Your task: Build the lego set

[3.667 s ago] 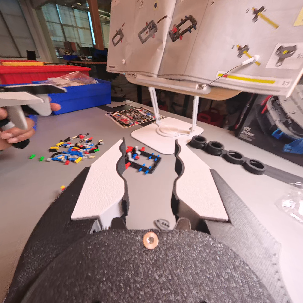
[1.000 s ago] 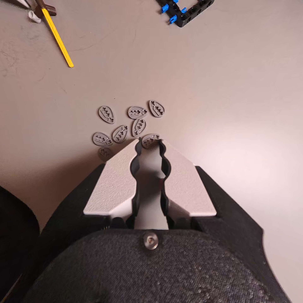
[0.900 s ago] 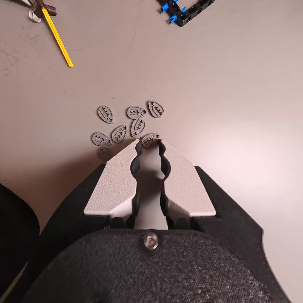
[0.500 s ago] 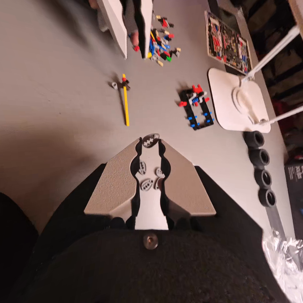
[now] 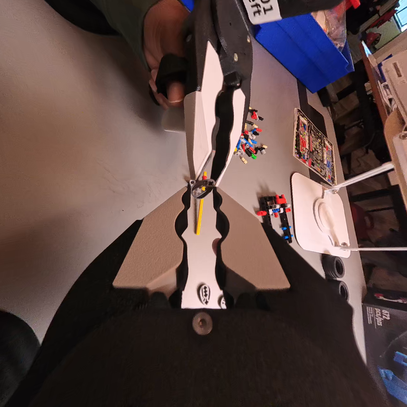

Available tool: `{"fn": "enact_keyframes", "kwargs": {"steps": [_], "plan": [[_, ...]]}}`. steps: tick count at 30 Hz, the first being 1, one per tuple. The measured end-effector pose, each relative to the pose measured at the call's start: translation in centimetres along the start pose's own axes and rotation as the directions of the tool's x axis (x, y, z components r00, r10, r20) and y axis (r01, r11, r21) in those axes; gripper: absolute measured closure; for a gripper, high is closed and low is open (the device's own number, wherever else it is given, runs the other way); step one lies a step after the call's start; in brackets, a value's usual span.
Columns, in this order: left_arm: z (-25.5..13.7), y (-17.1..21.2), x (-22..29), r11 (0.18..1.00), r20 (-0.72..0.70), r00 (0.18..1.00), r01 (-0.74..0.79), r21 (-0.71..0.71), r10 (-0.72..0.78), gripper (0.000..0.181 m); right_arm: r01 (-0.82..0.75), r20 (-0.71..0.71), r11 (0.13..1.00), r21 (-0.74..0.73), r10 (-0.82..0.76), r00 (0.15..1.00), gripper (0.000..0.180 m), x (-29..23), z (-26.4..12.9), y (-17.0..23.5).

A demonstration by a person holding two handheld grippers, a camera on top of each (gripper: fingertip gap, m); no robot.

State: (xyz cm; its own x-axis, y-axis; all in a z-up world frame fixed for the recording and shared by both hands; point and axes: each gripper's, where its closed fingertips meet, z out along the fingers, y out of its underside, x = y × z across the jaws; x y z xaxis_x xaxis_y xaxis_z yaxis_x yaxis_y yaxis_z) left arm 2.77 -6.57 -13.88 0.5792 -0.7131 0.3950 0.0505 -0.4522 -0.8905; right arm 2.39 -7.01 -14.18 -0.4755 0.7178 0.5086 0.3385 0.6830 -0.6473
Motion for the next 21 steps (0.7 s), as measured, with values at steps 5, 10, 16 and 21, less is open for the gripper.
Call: {"fn": "enact_keyframes", "kwargs": {"steps": [5,10,16,21], "plan": [[0.2,0.4,0.2,0.995,-0.041,0.994,0.098,-0.005,-0.098,0.174,0.061,-0.01,0.998,-0.003,-0.061,0.998,0.162,-0.7,0.6,-0.4],[0.4,0.7,0.1,0.992,-0.042,0.992,0.122,-0.017,-0.122,0.176,0.081,-0.035,0.997,-0.008,-0.081,0.996,0.162,-0.8,0.7,-0.1],[0.0,-0.2,-0.5,0.982,-0.038,0.982,0.186,0.046,-0.184,0.179,-0.048,-0.088,0.998,0.026,0.051,0.995,0.156,0.4,0.3,0.2],[-0.4,-1.1,-0.9,0.969,-0.04,0.975,0.221,0.107,-0.218,0.179,-0.202,-0.15,0.977,0.07,0.21,0.966,0.154,0.9,0.7,0.0]]}}
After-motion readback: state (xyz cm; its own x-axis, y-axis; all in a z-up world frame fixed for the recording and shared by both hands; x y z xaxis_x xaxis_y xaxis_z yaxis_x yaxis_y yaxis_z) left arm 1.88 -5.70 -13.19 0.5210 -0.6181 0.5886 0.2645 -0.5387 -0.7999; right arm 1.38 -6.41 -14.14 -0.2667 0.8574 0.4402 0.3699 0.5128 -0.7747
